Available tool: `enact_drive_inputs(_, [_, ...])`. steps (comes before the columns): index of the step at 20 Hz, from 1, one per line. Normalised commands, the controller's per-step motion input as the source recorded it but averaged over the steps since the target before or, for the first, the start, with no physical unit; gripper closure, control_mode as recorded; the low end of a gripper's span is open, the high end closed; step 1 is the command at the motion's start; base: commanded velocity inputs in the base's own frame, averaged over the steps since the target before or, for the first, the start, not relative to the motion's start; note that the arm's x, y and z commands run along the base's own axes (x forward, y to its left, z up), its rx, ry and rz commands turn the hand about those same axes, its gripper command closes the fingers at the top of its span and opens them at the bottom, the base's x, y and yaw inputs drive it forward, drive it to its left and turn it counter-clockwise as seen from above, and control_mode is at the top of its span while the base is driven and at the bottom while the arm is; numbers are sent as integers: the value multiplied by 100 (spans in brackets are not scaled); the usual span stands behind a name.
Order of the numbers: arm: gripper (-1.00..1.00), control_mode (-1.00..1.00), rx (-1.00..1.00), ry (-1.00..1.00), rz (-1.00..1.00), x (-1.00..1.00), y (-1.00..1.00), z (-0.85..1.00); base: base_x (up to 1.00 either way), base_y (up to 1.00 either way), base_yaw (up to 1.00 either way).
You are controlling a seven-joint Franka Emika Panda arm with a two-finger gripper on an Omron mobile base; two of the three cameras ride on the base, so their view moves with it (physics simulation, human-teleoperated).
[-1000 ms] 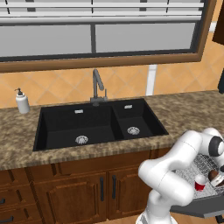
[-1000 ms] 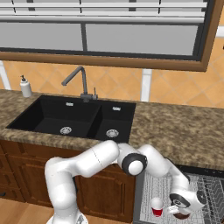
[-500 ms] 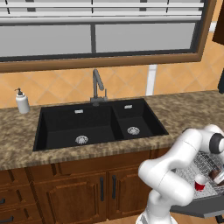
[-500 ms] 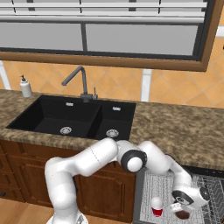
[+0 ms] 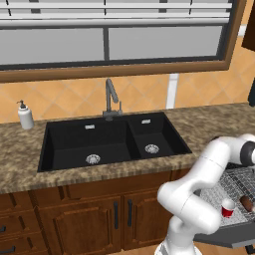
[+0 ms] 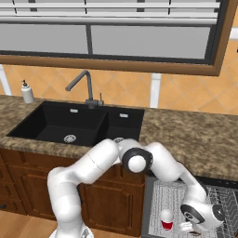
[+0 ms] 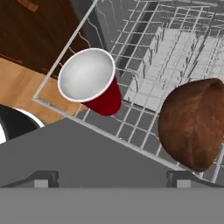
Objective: Pick up the cup and bowl from the counter, place them in the dishwasher, and close the dishwasher door.
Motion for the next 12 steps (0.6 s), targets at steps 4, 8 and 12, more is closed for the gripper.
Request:
enact_drive_inputs(4, [-100, -100, -1, -1, -10, -82, 23, 78, 0, 0, 0])
enact_drive_inputs(8, [-100, -100, 0, 0, -20, -69, 6, 100, 0, 0, 0])
enact_drive_inputs(12, [-100, -100, 0, -16, -28, -96, 28, 51, 0, 0, 0])
